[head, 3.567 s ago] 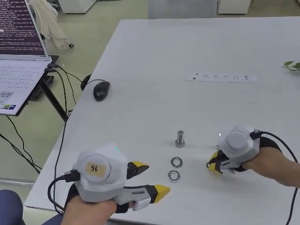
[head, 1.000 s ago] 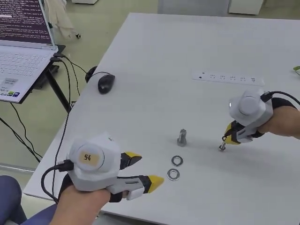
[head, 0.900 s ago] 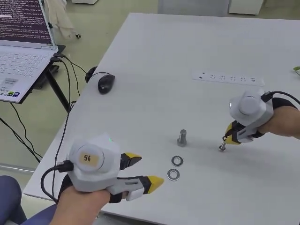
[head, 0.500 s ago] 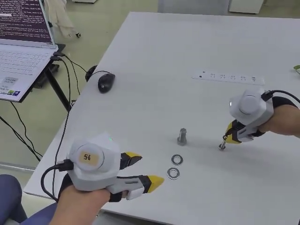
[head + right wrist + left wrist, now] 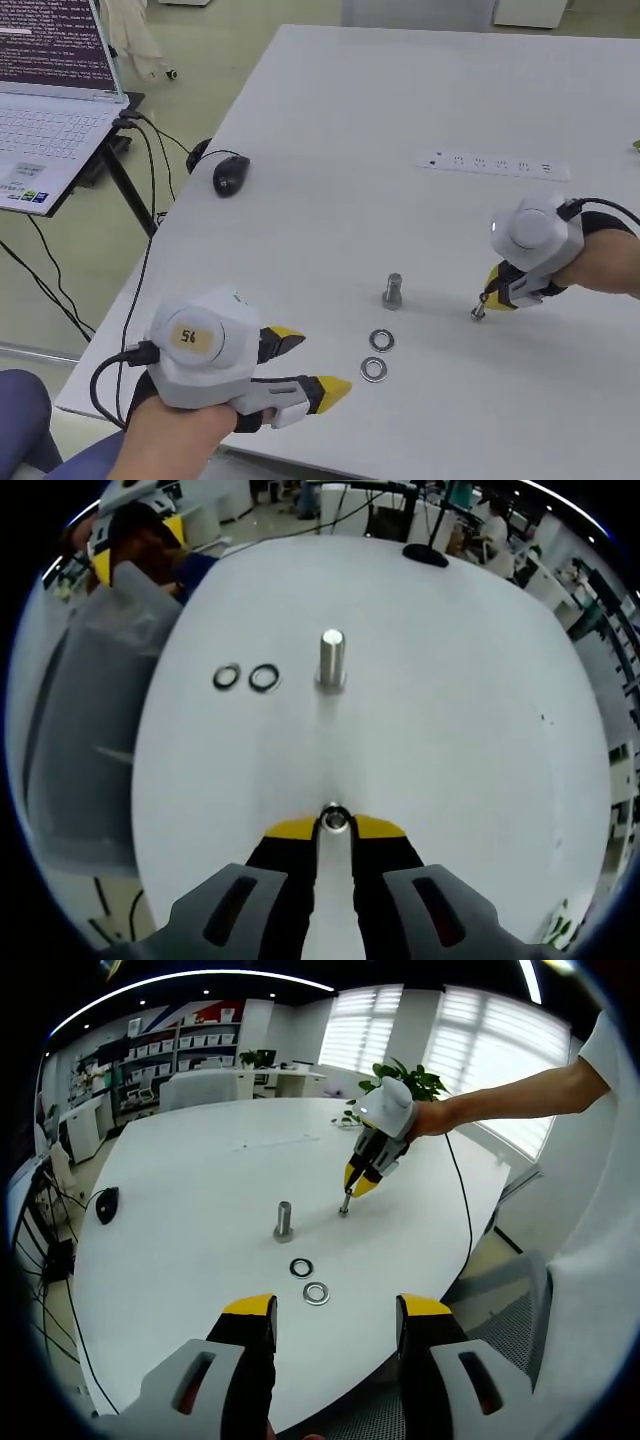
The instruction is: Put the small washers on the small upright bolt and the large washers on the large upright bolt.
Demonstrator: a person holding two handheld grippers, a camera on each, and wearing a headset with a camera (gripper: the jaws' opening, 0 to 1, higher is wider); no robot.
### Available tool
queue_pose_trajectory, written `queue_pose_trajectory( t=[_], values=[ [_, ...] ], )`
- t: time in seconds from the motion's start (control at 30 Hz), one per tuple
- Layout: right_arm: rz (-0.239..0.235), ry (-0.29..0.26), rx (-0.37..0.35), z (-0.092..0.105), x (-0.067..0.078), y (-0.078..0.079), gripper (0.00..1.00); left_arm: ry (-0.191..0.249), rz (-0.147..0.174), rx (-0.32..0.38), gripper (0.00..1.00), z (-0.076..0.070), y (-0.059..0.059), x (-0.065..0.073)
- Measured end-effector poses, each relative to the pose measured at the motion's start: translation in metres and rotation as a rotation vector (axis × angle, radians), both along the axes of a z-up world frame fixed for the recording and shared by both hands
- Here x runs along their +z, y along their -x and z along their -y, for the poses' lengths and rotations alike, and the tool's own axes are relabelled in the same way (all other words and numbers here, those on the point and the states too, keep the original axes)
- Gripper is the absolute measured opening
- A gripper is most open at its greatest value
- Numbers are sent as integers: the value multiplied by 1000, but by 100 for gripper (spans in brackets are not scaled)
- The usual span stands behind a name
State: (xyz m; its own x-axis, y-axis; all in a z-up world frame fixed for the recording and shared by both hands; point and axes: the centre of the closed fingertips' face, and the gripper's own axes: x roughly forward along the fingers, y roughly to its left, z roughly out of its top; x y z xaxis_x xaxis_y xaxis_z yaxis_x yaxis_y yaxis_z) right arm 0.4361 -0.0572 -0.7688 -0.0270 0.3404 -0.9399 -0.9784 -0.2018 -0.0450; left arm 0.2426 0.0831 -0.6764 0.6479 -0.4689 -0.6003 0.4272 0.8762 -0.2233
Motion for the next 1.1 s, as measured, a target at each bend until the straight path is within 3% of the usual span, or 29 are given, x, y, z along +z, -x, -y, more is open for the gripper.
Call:
queue_pose_trajectory(
  t=[0.3,0.73,1.1],
  values=[
    [-11,19,-9,-1,-14,0,13,-8,-5,8,47,-6,2,-1],
    [-32,34,-36,1,-34,-1,13,-13,12,13,47,-5,-10,6],
    [-33,11,-60,4,-33,0,18,-17,7,1,47,-2,-9,5]
  ],
)
